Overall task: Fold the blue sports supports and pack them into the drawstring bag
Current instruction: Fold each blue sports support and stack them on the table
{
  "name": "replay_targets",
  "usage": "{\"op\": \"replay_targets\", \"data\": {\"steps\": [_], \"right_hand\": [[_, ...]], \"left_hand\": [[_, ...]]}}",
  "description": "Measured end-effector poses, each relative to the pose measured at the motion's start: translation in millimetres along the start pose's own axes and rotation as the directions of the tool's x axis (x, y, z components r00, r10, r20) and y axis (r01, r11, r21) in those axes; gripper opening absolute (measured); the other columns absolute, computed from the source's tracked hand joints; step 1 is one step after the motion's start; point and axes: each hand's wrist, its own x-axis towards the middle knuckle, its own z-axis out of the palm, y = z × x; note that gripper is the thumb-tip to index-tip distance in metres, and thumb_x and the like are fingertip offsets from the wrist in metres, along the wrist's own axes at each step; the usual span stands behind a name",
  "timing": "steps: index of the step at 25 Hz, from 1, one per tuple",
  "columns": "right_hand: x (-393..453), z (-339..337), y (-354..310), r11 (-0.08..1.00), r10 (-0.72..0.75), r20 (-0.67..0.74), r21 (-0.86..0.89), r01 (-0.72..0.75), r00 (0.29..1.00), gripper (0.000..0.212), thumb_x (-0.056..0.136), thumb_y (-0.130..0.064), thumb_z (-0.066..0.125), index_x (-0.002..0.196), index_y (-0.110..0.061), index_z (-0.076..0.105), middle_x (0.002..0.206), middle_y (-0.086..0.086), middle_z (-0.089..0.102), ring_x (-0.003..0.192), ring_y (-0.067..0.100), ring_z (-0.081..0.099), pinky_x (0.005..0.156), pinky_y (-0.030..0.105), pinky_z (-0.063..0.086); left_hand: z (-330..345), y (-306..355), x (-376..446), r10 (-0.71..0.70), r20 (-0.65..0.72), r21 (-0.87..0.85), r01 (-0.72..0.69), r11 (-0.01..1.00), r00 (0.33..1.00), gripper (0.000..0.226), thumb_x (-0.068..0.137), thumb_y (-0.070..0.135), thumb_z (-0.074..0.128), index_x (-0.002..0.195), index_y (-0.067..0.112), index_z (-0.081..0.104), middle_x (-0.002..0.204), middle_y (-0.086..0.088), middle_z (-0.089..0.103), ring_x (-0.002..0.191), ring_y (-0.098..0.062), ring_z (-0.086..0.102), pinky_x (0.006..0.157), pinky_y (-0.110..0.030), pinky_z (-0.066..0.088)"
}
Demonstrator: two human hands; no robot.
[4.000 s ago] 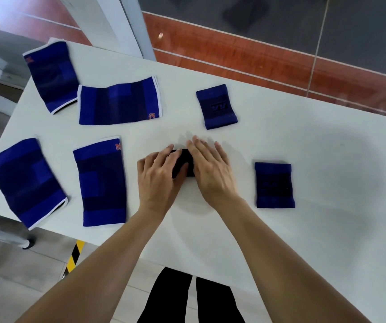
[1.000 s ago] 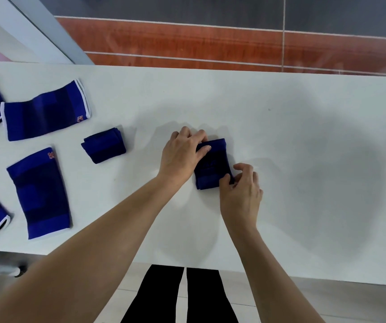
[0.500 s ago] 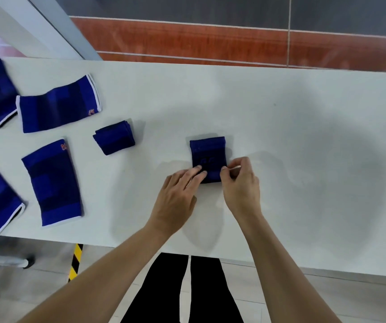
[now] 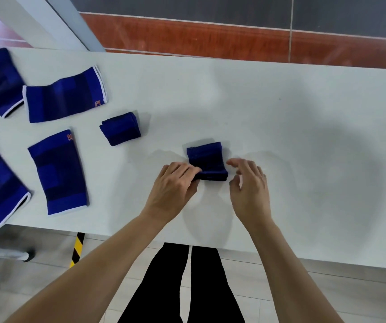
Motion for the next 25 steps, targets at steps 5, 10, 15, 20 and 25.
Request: {"op": "replay_targets", "data": {"steps": [5, 10, 15, 20, 25], "right_hand": [[3, 6, 9, 0.966, -0.235, 0.041, -0.104, 0.238, 0.971, 0.035, 0.087, -0.013, 0.074, 0.119, -0.023, 0.068, 0.112, -0.013, 0.070, 0.105, 0.018, 0.057, 0.090, 0.034, 0.038], [15, 6, -2, 0.998, -0.054, 0.121, 0.045, 0.049, 0.991, 0.020, 0.096, -0.024, 0.064, 0.116, -0.027, 0.064, 0.085, -0.029, 0.056, 0.088, 0.000, 0.053, 0.085, 0.029, 0.038], [25, 13, -18, 0.978, 0.117, 0.084, 0.164, -0.130, 0.990, 0.028, 0.099, -0.026, 0.059, 0.124, -0.032, 0.049, 0.085, -0.021, 0.062, 0.075, 0.002, 0.060, 0.083, 0.040, 0.050], [35, 23, -19, 1.000, 0.011, 0.079, -0.013, -0.010, 0.997, 0.041, 0.102, -0.025, 0.051, 0.142, -0.036, 0.048, 0.096, -0.002, 0.067, 0.089, 0.022, 0.063, 0.087, 0.038, 0.044], [39, 33, -9, 0.935, -0.083, -0.029, -0.349, 0.068, 0.996, 0.044, 0.099, -0.034, 0.057, 0.142, -0.038, 0.053, 0.105, 0.003, 0.055, 0.095, 0.026, 0.050, 0.088, 0.040, 0.033]], "left_hand": [[-7, -6, 4, -0.016, 0.050, -0.030, 0.018, 0.999, 0.999, 0.024, 0.095, 0.021, 0.059, 0.117, 0.013, 0.066, 0.116, -0.001, 0.066, 0.101, -0.023, 0.058, 0.089, -0.036, 0.048], [-17, -6, 10, -0.151, 0.084, -0.172, 0.164, 0.971, 0.985, 0.026, 0.099, 0.025, 0.056, 0.124, 0.018, 0.060, 0.099, 0.003, 0.069, 0.087, -0.021, 0.060, 0.086, -0.034, 0.045], [-15, -3, 29, -0.312, 0.039, -0.217, 0.313, 0.925, 0.949, 0.035, 0.102, 0.034, 0.053, 0.135, 0.022, 0.055, 0.088, 0.000, 0.072, 0.080, -0.021, 0.065, 0.085, -0.036, 0.049], [2, -10, 37, -0.331, -0.050, -0.091, 0.326, 0.941, 0.942, 0.034, 0.102, 0.033, 0.054, 0.135, 0.027, 0.059, 0.104, -0.001, 0.065, 0.086, -0.024, 0.060, 0.086, -0.041, 0.050], [23, -19, 25, -0.282, -0.180, 0.079, 0.300, 0.951, 0.942, 0.040, 0.102, 0.040, 0.052, 0.140, 0.029, 0.058, 0.131, -0.005, 0.059, 0.114, -0.029, 0.055, 0.097, -0.043, 0.043]]}}
